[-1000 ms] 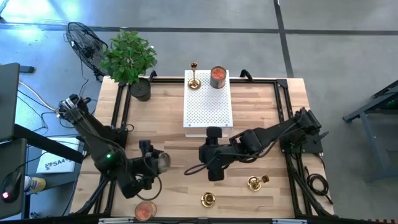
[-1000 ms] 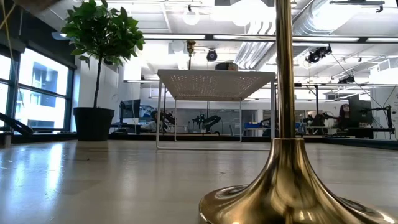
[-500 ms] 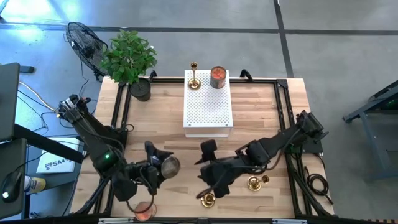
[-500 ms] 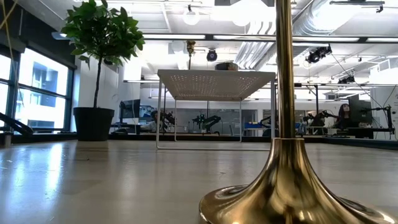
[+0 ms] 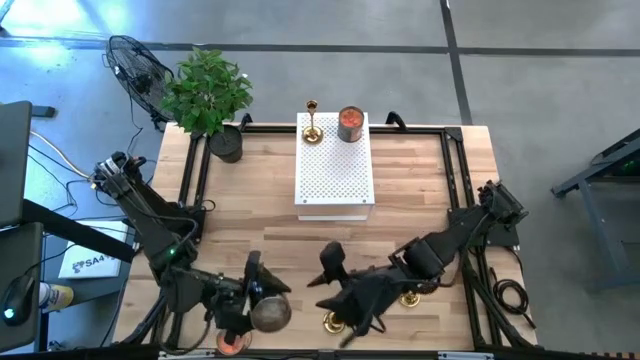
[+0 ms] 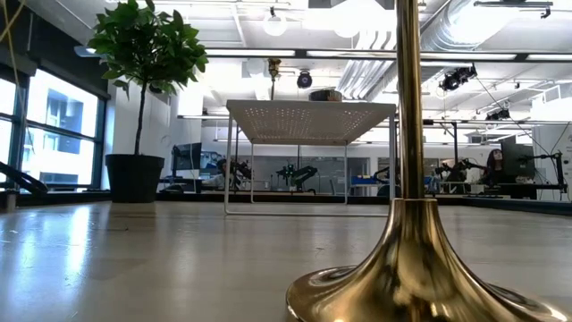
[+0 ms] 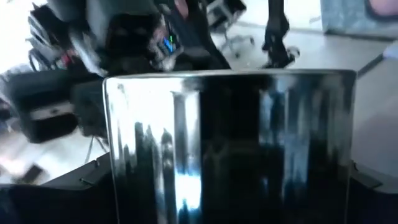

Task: Pick & Place candle stick holders
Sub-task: Put the brown scented candle on the shelf

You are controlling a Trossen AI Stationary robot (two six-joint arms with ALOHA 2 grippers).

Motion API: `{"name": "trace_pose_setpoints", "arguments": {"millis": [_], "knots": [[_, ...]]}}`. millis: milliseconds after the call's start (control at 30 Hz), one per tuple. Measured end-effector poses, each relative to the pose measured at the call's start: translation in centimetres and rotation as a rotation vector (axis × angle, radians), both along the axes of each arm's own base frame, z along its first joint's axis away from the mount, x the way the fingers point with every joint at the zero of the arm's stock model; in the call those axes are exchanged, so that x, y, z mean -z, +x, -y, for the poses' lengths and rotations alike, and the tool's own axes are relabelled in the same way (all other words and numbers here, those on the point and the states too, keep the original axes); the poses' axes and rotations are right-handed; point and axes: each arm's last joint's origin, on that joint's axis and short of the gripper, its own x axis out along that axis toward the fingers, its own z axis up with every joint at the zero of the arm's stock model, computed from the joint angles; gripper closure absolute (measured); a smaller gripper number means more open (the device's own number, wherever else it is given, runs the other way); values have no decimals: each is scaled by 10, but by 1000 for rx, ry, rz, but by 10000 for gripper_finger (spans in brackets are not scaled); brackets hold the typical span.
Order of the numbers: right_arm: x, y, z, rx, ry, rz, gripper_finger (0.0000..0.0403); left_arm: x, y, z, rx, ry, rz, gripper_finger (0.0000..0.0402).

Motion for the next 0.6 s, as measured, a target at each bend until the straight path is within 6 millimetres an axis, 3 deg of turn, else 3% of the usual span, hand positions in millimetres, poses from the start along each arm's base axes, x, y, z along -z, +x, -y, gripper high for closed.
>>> {"name": "trace_pose_setpoints", "arguments": {"millis": [167, 333, 600], "knots": [[-9, -9, -21, -44, -67, 119, 197, -18, 1, 1, -2, 7, 162, 58], [-12, -19, -32, 27, -141, 173, 212, -48, -3, -9, -165, -42, 407, 58], [-12, -28, -42, 98, -165, 195, 241, -73, 11, -66, -430, -17, 520, 58]]}}
